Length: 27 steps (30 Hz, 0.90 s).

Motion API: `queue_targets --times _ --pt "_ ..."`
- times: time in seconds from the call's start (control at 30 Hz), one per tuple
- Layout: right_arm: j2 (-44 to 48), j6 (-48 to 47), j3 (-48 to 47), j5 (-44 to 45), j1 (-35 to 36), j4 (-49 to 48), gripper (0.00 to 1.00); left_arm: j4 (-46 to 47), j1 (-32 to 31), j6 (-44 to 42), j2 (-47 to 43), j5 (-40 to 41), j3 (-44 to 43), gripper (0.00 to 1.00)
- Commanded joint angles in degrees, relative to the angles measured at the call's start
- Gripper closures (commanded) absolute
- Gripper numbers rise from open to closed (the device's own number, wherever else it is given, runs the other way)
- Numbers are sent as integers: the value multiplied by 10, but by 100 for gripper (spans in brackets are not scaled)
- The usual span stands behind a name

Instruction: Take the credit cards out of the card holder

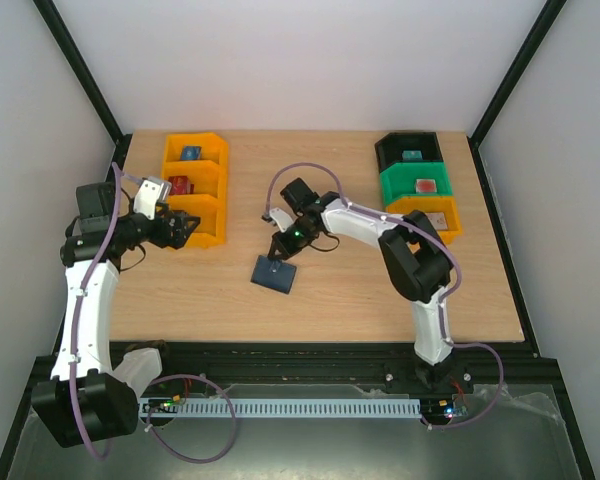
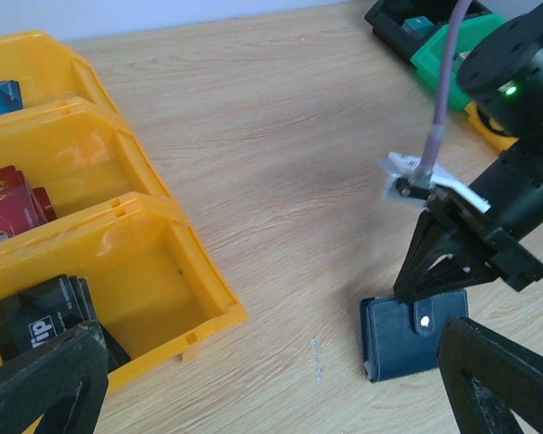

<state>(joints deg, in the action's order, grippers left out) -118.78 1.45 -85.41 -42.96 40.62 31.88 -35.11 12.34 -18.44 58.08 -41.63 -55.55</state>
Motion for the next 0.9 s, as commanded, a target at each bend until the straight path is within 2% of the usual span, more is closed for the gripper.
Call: queue_targets --times 0.0,0.13,0.23,0.33,0.4,0.53,0.63,0.8,0.87 --pt "69 31 20 16 -5 -27 98 -7 5 1 -5 -24 7 1" --pt "119 57 48 28 -13 -66 98 9 5 15 -4 -58 30 1" --pt "143 73 52 44 -17 -86 98 48 2 42 -3 -131 81 3" --pt "157 77 52 66 -17 -87 98 120 -20 103 2 -152 116 7" --pt "171 82 58 57 -17 -99 98 142 -55 111 15 -166 123 8" --pt "207 99 46 40 -17 -115 98 182 -98 90 45 -208 131 1" --pt "237 124 33 33 -18 -136 98 194 -101 90 82 -252 107 1" --pt "276 192 37 21 -18 -218 98 158 -115 52 123 -244 26 1" --pt "273 171 26 54 -18 -187 98 184 -131 65 126 -211 27 1"
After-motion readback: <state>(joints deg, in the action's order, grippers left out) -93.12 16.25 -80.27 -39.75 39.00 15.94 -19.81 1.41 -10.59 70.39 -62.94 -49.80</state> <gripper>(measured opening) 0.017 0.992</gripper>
